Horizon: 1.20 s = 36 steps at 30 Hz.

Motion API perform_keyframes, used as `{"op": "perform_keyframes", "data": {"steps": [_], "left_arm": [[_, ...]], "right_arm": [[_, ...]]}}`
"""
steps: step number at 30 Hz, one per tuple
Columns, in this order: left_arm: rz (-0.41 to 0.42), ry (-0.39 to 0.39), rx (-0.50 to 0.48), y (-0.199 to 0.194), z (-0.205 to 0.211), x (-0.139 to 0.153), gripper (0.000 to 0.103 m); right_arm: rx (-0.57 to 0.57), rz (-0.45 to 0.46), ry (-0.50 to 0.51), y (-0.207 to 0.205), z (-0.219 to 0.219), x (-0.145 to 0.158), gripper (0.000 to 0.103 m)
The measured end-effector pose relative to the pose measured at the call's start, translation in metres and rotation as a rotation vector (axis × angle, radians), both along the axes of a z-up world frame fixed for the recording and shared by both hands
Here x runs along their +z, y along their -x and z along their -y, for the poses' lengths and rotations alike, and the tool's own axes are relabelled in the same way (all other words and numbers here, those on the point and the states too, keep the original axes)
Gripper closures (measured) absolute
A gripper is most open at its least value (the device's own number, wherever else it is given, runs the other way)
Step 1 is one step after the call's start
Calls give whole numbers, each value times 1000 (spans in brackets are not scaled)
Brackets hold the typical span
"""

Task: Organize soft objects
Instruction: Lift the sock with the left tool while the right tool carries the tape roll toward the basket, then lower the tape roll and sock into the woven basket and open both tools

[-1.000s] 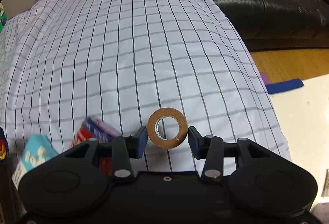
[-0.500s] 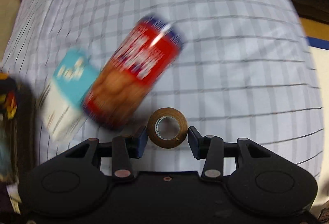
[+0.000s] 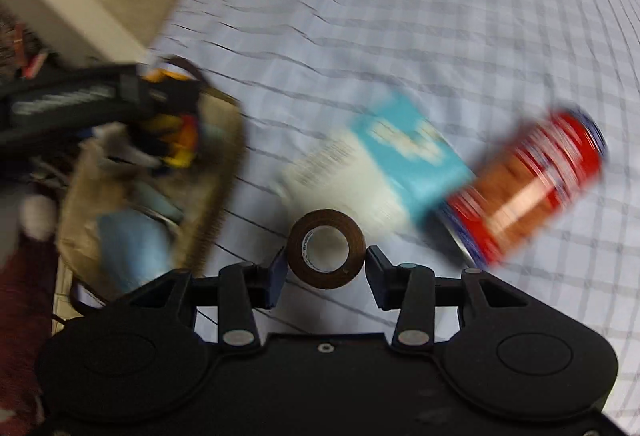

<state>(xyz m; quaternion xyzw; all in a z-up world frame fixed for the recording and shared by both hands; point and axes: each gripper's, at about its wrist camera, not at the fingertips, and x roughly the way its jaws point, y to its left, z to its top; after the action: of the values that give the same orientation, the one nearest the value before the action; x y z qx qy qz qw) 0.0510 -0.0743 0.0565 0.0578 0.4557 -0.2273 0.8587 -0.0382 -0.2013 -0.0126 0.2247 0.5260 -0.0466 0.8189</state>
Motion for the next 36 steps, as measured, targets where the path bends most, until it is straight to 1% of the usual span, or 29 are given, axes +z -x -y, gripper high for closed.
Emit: {"op": "perform_keyframes", "data": {"steps": [4,7,10,13,17,20,22,26,27,28,29,30,31,34,36], "left_arm": [[14,13,81,-20,-32,6,39],[22,9,137,-32,-57,8,39],[31,-1,186,-41,-80,8,39],[22,13,237,-51,-104,8,39],[14,29,281,-60,-127,9,39],[23,14,285,-62,-133,8,38],[13,3,278,-63,-134,5,37],[-11,-15,261,-62,-133,0,31],[-11,-20,258,-61,-133,0,31],[-9,-26,253,-60,-133,0,29],[0,-39,257,-58,-133,1,26],[14,-55,263,-56,-133,1,20],[27,-66,267,-55,-134,2,18],[39,-58,266,-52,-139,3,17],[42,-67,273,-52,-141,3,17]], "right_arm": [[60,113,21,-25,-34,26,61],[94,179,25,-44,-59,41,61],[114,226,34,-64,-81,52,61],[122,261,73,-81,-101,56,61],[124,262,80,-94,-110,50,61],[119,256,89,-102,-113,43,60],[114,250,85,-107,-113,38,60],[97,261,68,-118,-113,34,60],[93,267,61,-118,-112,34,59],[89,273,57,-120,-111,33,59],[81,278,56,-121,-111,33,54],[72,281,58,-123,-110,33,52],[66,283,60,-123,-109,33,50],[62,277,64,-124,-107,31,50],[58,269,72,-123,-105,29,50]]}}
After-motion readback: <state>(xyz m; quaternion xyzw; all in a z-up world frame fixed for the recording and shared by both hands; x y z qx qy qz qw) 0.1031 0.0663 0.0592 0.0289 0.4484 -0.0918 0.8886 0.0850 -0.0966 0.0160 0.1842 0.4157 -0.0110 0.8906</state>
